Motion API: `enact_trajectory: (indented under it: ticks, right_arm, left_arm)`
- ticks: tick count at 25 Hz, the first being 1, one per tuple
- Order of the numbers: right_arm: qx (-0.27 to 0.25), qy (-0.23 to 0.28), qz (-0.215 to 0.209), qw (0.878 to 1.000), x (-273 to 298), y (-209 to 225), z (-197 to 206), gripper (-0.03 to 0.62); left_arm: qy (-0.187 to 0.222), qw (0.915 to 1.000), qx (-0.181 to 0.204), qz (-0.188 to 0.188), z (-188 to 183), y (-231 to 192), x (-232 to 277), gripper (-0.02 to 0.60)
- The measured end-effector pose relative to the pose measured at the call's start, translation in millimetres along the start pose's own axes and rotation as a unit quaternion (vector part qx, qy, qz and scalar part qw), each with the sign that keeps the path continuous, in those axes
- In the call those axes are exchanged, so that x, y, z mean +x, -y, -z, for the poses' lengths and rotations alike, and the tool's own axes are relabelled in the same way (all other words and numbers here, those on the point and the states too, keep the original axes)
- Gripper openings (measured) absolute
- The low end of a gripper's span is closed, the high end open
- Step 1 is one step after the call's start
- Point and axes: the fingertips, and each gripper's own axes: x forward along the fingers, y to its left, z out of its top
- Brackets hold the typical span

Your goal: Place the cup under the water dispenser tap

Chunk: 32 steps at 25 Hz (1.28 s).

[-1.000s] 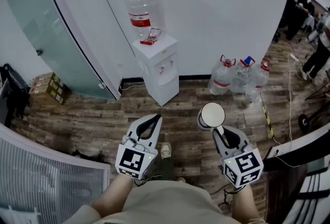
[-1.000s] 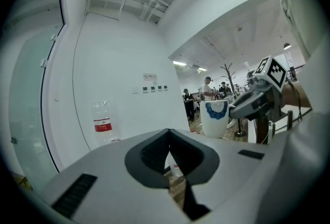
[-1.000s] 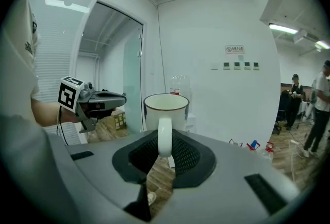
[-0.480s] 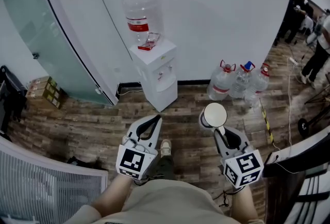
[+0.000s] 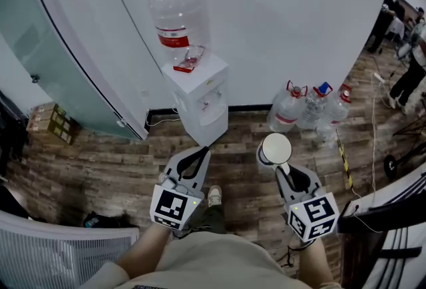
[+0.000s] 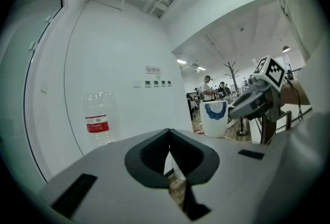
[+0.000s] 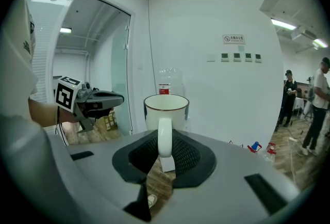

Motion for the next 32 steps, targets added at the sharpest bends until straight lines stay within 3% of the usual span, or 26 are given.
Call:
enact_trajectory:
  ticks: [19,25,32]
  right_arm:
    - [0.0,0.002,0.021,1.0,213.2,65.6,-100.4,0.066]
    - [-0.011,0.008,0.016,1.0,255.2,77.5,-116.5,0.066]
    - [0.0,0.008,0.01,1.0,279.6,102.5,-122.3,0.066]
  left_arm:
    - [-0.013,0.9995,0.009,0.026,22.0,-189.5,155.2,0.006]
    - [-0.015,0.9996,0.006,0.022,33.7,-221.3,179.1,0.006]
    - [-0.012,0.9998,-0.007,0.016,34.0,-228.1,202.2,0.006]
